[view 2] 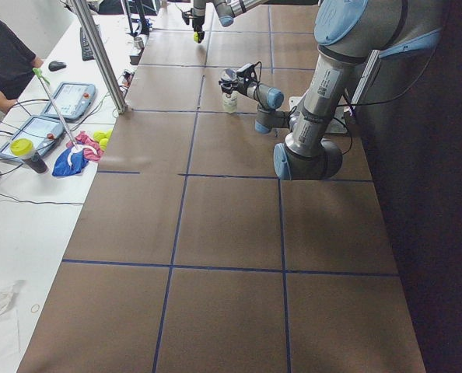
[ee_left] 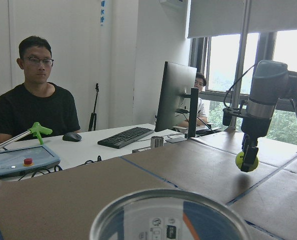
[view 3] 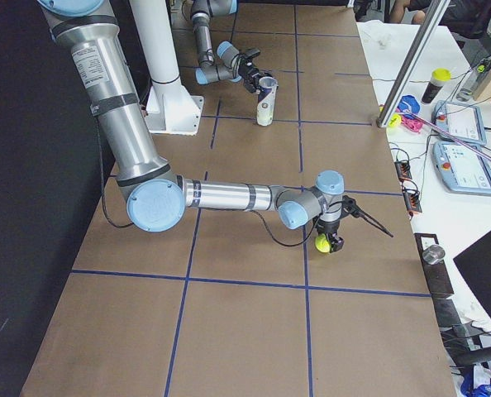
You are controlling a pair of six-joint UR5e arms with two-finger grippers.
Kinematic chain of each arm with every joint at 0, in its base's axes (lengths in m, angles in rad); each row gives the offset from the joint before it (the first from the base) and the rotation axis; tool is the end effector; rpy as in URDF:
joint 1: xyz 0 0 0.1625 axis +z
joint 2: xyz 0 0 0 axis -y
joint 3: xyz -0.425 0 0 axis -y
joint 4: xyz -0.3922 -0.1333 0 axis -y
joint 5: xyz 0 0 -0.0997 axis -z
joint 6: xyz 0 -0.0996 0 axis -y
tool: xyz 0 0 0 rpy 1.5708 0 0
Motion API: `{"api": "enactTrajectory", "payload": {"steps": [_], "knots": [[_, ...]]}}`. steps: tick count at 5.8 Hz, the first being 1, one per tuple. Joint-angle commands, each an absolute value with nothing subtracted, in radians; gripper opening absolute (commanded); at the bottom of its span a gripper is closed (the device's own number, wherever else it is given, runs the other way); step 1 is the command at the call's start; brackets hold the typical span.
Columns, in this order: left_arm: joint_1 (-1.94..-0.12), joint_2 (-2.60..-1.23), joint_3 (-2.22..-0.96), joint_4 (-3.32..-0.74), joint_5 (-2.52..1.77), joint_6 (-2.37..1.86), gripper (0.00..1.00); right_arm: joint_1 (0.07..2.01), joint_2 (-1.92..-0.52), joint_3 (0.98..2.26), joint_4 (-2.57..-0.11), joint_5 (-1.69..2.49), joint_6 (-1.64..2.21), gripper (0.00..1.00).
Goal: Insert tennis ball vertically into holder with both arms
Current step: 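Move the right gripper to the second tennis ball and grasp it, then carry the second ball with the right gripper above the held can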
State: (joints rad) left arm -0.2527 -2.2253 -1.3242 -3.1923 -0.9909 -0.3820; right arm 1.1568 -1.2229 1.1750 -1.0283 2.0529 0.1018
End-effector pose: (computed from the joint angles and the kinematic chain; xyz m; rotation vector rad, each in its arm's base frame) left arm 0.5817 -0.3442 0.2178 1.5327 1.2060 0.0271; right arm -0.1883 -0.6450 0.6112 0.3509 -0.5843 -0.4193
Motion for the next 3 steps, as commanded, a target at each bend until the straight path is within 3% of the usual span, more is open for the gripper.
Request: {"api": "enactTrajectory", "payload": {"steps": [1, 3], "knots": [[-0.250, -2.224, -1.324, -3.192, -0.991, -0.382, 0.84, 1.160, -1.213, 1.480, -1.291, 2.052, 0.118, 0.00], [-0.250, -2.224, -1.324, -3.192, -0.991, -0.382, 0.84, 1.053, -1.137, 1.866, -1.612, 2.059, 0.374, 0.00]]}}
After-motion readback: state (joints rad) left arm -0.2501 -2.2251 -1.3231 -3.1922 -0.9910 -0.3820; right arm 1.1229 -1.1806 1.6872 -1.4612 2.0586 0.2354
